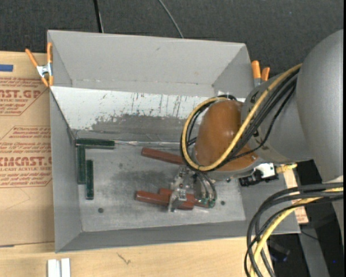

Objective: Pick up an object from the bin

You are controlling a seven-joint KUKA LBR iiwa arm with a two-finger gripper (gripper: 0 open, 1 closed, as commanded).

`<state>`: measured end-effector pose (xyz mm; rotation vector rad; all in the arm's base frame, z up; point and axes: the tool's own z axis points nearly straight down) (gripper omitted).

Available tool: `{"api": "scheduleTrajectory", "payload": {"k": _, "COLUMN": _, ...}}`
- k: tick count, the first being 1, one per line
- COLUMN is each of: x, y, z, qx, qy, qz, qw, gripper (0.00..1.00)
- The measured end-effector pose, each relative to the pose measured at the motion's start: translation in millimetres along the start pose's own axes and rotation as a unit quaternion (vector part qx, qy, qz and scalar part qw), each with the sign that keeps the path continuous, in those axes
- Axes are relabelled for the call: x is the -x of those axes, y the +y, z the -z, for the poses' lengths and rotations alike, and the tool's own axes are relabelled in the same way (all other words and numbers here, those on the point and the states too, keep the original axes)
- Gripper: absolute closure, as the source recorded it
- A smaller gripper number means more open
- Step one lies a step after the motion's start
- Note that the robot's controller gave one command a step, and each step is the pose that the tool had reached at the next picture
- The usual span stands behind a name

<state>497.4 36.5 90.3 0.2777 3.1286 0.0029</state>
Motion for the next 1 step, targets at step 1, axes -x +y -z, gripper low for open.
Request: {"api": "scheduleTrajectory", "payload": {"k": 1, "x": 0.5, "y": 0.2, "z": 11.1, "qx": 0.000, "qy": 0.0005, "qz": 0.000, "qw": 1.0000, "gripper": 1.00}}
